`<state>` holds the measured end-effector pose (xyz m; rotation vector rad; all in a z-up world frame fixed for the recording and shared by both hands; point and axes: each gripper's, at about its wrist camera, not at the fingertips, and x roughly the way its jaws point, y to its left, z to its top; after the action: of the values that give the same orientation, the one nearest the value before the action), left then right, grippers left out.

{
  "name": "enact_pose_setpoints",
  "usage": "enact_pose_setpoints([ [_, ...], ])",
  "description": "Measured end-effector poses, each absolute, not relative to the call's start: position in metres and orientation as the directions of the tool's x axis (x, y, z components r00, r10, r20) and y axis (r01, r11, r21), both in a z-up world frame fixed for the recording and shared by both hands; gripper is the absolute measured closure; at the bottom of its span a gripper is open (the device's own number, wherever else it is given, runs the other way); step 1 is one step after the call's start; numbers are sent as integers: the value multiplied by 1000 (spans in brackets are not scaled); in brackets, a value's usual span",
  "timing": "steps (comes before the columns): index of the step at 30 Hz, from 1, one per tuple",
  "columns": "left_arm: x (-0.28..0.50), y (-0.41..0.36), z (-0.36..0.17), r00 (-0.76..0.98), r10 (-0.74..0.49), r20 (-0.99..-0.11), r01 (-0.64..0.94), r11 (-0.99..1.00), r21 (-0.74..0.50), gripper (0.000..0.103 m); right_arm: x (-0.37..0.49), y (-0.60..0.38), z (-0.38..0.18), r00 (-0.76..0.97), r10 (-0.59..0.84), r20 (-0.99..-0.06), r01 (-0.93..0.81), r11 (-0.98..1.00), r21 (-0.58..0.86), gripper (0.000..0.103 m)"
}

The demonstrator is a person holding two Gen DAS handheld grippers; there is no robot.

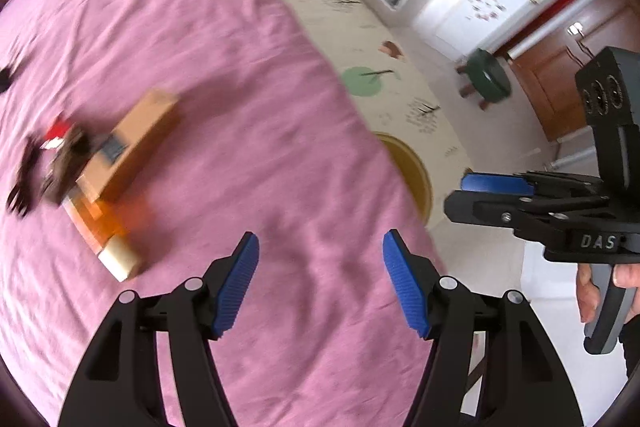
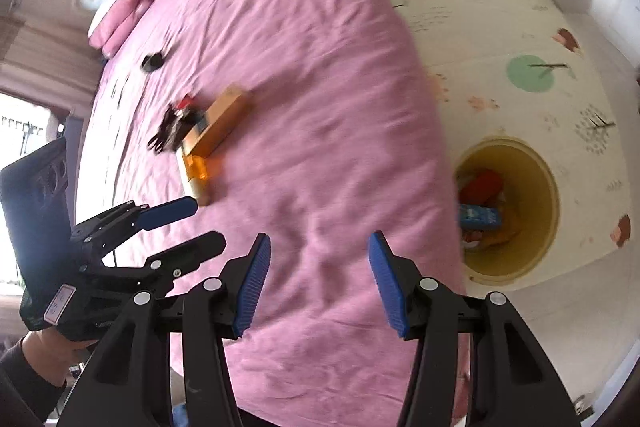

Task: Collect trash
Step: 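Move both tools back to the amber bottle and tan box on the bed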

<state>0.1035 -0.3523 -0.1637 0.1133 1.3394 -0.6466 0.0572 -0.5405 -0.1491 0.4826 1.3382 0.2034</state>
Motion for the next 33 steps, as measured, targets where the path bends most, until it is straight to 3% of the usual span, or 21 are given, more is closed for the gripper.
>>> enact_pose_setpoints([
  [16, 137, -222, -195, 162, -291, -943, 190, 947, -259, 35, 121, -428, -162, 124, 437, -891, -59, 899, 433, 52],
  [33, 188, -207, -260, 107, -249, -962, 39, 968, -247, 35, 186, -393, -190, 56, 432, -900, -103, 899, 425, 53],
])
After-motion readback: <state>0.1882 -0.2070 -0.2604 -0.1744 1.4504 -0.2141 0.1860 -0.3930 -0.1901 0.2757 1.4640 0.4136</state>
